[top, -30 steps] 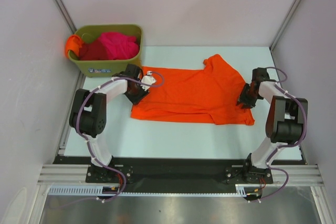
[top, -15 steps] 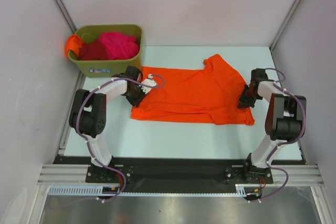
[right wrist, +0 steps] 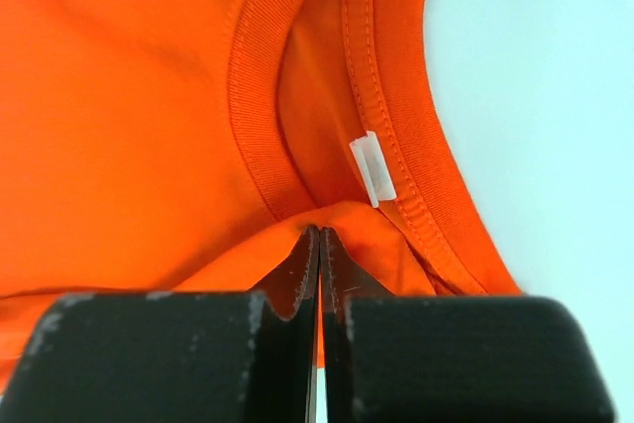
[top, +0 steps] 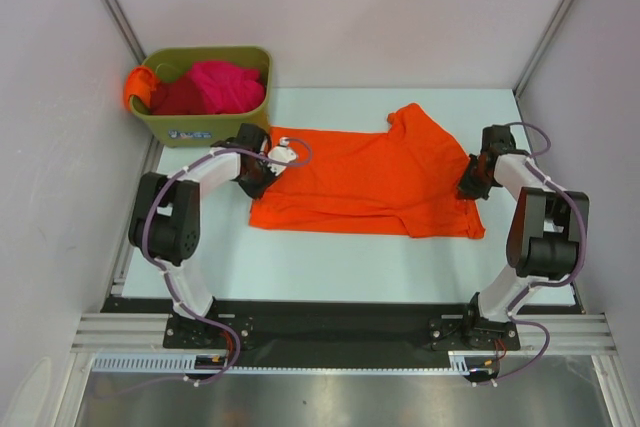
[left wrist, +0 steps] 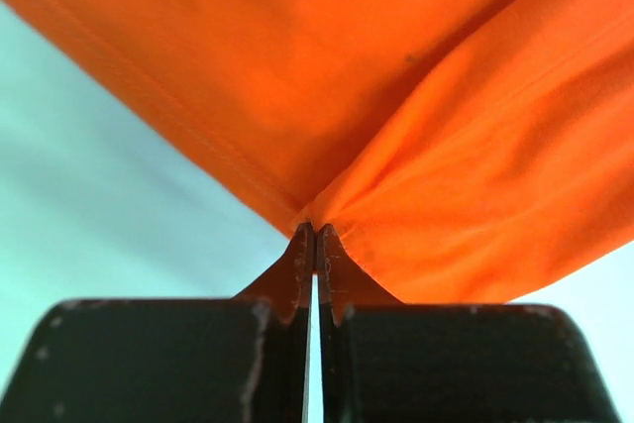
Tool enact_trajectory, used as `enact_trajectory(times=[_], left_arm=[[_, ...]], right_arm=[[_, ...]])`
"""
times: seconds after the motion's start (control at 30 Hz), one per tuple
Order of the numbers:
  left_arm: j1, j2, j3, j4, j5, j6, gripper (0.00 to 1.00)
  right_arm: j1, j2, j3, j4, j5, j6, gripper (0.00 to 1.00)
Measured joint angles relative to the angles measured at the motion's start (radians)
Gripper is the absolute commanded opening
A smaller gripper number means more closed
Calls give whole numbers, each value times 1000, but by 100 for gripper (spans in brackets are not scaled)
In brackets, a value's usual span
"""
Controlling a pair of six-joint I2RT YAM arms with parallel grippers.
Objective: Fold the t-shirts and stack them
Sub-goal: Fold the tshirt
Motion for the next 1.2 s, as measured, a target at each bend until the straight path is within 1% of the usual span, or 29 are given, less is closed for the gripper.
enact_trajectory(times=[0.5, 0.73, 0.9, 1.07, 1.1, 1.13, 1.17, 1.2], left_arm=[[0, -26, 55, 51, -58, -56, 0], [0, -25, 105, 83, -84, -78, 0], [0, 11, 126, 116, -111, -79, 0], [0, 74, 129, 145, -153, -80, 1], [0, 86, 129, 145, -157, -80, 7], [0, 96, 130, 146, -160, -80, 40], [0, 101, 131, 146, -165, -78, 49], [0, 106, 131, 146, -176, -85, 53]], right_arm=[[-30, -22, 10, 30, 7, 1, 0], [-46, -30, 29, 60, 9, 9, 0], [-48, -26, 35, 83, 9, 19, 0], [-47, 12, 66, 105, 5, 18, 0], [-47, 24, 74, 106, 3, 18, 13], [-47, 36, 82, 108, 2, 18, 26], [-47, 48, 92, 104, 5, 17, 36], [-48, 60, 102, 103, 11, 14, 48]])
